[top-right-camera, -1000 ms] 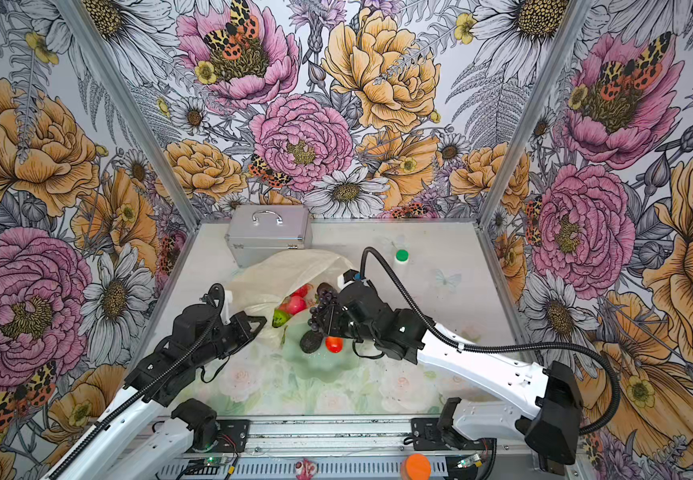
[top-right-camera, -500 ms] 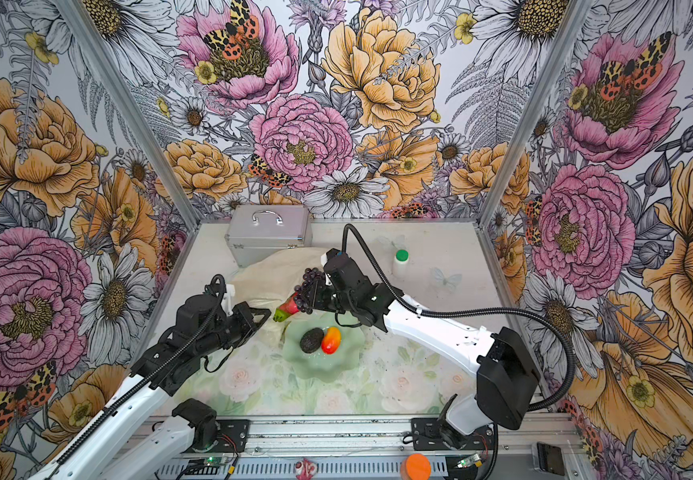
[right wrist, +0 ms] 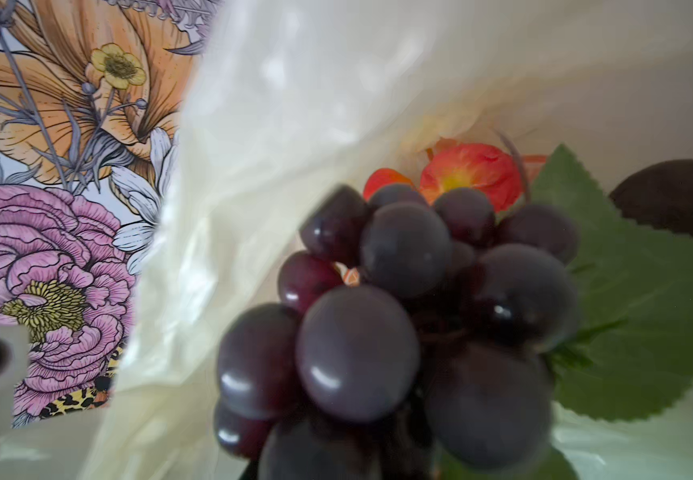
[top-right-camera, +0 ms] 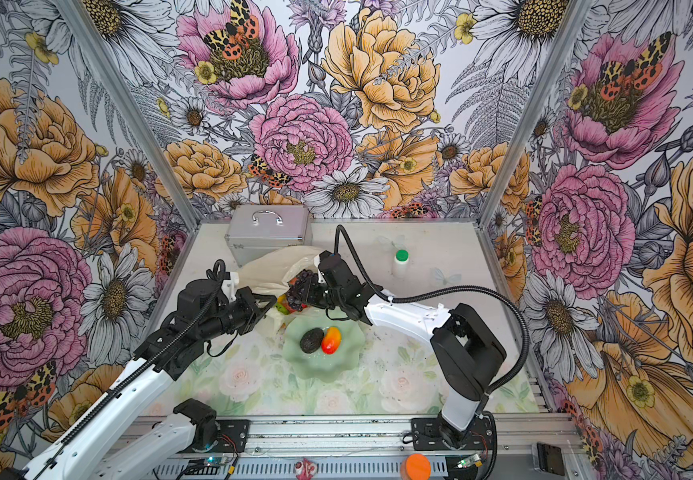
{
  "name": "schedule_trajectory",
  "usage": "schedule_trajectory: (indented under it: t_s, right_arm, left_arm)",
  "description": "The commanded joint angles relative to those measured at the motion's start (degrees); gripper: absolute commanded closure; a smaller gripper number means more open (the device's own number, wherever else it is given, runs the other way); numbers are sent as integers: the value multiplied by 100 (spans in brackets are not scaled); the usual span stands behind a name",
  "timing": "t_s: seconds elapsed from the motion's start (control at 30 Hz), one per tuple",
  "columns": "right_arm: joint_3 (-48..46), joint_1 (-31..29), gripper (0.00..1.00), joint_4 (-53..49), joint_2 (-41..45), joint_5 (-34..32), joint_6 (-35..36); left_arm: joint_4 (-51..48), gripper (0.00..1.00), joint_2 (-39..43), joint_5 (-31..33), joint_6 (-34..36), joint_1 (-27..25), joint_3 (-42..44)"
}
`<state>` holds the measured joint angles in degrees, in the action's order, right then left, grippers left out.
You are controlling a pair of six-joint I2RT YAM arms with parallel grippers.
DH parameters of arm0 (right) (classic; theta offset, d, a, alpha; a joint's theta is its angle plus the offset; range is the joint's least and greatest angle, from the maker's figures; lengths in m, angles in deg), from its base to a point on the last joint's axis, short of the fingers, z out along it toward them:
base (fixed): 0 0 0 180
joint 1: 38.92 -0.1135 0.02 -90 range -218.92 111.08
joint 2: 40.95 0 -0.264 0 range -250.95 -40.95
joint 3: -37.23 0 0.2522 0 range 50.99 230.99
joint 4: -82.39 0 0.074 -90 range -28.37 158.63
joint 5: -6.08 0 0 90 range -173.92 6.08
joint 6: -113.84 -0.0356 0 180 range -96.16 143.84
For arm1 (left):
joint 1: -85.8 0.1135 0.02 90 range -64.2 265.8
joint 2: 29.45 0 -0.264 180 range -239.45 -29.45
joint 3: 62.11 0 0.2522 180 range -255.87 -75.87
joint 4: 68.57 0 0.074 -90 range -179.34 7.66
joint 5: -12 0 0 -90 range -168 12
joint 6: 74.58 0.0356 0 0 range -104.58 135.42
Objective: Place the fruits into the plastic bag
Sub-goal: 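Lift the dark grapes with the right gripper and carry them into the bag, then open the right gripper to release the grapes inside the bag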
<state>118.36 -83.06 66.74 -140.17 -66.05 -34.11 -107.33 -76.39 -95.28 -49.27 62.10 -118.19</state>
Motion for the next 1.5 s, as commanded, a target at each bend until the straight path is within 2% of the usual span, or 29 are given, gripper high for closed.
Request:
schedule_trajectory:
  t_s: [0.0, 0.3, 0.43, 0.47, 0.63, 0.8, 1.2, 1.47]
  right_arm:
    - [324, 115, 67, 287, -214, 199, -126]
    - [1022, 429, 60, -165, -1119, 336, -330]
    - [1257, 543, 54, -289, -1468, 443, -456]
    - [1311, 555, 51, -328, -1507, 455, -448]
    - [1462, 599, 24, -658, -1476, 427, -261]
    - [1454, 635, 12, -924, -1207, 369, -32]
    - [1151, 635, 11, -1689, -97, 157, 555]
    - [785, 544, 12, -2548, 871, 18, 879]
  left_arm:
    - [138, 100, 0, -138, -97, 50, -118]
    - [138, 100, 18, -165, -114, 39, 0]
    - [135, 100, 56, -151, -114, 34, 46]
    - [131, 100, 75, -145, -123, 41, 65]
    - [148, 100, 171, -126, -155, 59, 201]
    - [197, 100, 280, -116, -198, 92, 338]
    - [299, 100, 365, -23, -168, 120, 541]
    - [407, 100, 307, -28, -108, 112, 550]
